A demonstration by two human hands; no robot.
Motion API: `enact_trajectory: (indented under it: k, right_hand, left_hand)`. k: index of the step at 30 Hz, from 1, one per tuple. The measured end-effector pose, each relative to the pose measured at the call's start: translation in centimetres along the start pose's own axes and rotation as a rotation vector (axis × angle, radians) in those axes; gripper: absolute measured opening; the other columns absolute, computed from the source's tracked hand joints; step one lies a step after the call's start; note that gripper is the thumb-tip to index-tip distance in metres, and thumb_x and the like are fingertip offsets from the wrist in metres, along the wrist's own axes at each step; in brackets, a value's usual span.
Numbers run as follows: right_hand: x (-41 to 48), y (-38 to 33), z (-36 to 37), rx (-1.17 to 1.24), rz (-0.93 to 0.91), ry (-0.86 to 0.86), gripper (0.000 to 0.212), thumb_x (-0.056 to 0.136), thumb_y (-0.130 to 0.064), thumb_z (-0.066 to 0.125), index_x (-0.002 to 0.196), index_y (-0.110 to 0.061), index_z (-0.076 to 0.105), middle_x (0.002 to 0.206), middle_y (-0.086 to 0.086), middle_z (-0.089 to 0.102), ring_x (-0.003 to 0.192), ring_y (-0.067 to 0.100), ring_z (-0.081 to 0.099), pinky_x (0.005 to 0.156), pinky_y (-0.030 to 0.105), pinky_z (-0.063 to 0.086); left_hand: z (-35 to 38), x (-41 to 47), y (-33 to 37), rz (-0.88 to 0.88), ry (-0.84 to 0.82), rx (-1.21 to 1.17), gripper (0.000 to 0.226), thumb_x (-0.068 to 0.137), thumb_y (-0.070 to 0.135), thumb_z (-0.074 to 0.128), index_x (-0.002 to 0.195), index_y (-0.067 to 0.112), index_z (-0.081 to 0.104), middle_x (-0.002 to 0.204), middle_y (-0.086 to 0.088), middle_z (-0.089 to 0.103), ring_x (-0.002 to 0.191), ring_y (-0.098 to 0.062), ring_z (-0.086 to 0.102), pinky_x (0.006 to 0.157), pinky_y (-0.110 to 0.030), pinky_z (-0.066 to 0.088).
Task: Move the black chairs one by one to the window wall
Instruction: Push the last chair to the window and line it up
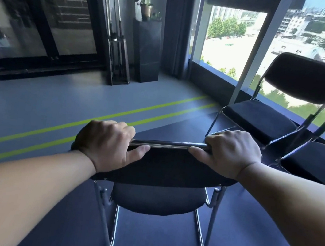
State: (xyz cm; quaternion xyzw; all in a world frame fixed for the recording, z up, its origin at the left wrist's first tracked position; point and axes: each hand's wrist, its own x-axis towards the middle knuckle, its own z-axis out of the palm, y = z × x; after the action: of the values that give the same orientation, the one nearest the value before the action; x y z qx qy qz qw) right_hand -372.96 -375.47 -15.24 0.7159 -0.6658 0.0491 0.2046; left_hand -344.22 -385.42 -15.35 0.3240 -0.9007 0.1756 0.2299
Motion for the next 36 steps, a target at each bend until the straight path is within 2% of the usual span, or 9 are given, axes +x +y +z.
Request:
enact_trajectory:
  k: [3,9,18,22,25,29,36]
  right_hand:
    - [2.5,1.4,1.4,0.005,-0.001,0.012,0.087,0.072,-0.085,-0.008,0.068,-0.022,0.051,0.074,-0.005,0.065,0.075,0.024,0.064,0.056,0.032,0.038]
    - [7.4,3.3,3.5,-0.018,0.017,-0.002,0.090,0.073,-0.086,-0.008,0.069,-0.022,0.055,0.073,-0.005,0.066,0.073,0.024,0.064,0.054,0.032,0.034]
    - [17.0,3.2,6.8,-0.041,0.133,-0.061,0.087,0.070,-0.084,-0.009,0.065,-0.021,0.051,0.073,-0.002,0.065,0.074,0.026,0.065,0.056,0.032,0.031]
    - [20.9,3.6,8.1,-0.036,0.170,-0.069,0.082,0.071,-0.084,-0.008,0.062,-0.020,0.042,0.075,-0.003,0.065,0.075,0.025,0.065,0.057,0.033,0.032]
    - [23.5,3.8,9.0,-0.025,0.210,-0.084,0.082,0.071,-0.084,-0.006,0.064,-0.021,0.046,0.076,-0.003,0.066,0.076,0.025,0.066,0.057,0.032,0.032]
    - [26.7,3.8,10.0,-0.034,0.233,-0.093,0.082,0.070,-0.083,-0.006,0.066,-0.022,0.048,0.076,-0.003,0.066,0.077,0.026,0.066,0.057,0.033,0.033]
    - [31.8,4.2,12.2,-0.046,0.282,-0.124,0.081,0.070,-0.083,-0.008,0.064,-0.021,0.043,0.077,-0.003,0.065,0.079,0.025,0.065,0.057,0.033,0.032]
  left_hand:
    - [1.6,2.0,-1.0,-0.005,0.017,-0.008,0.048,0.085,0.067,0.037,0.063,0.024,0.034,0.053,0.001,0.051,0.047,-0.028,0.055,0.048,-0.025,0.023]
    - [4.9,6.2,-4.0,-0.001,0.029,-0.017,0.050,0.085,0.067,0.037,0.062,0.023,0.034,0.052,0.000,0.048,0.045,-0.027,0.053,0.049,-0.025,0.022]
    - [11.8,14.3,-13.3,0.066,0.000,-0.016,0.058,0.084,0.067,0.037,0.060,0.016,0.051,0.054,0.000,0.051,0.048,-0.029,0.056,0.049,-0.025,0.026]
    - [14.4,17.6,-16.7,0.123,-0.005,-0.040,0.059,0.085,0.067,0.036,0.059,0.016,0.047,0.053,-0.001,0.049,0.046,-0.029,0.054,0.048,-0.025,0.024]
    - [16.2,19.9,-18.8,0.165,-0.001,-0.064,0.057,0.086,0.067,0.036,0.058,0.018,0.043,0.052,-0.001,0.047,0.044,-0.028,0.052,0.047,-0.025,0.023]
    - [18.8,22.5,-21.6,0.197,0.017,-0.079,0.058,0.086,0.067,0.036,0.058,0.017,0.045,0.053,-0.001,0.048,0.045,-0.028,0.052,0.047,-0.025,0.025]
    - [22.9,27.1,-25.9,0.242,0.083,-0.100,0.076,0.092,0.073,0.012,0.059,0.016,0.049,0.053,-0.001,0.049,0.045,-0.028,0.052,0.050,-0.024,0.022]
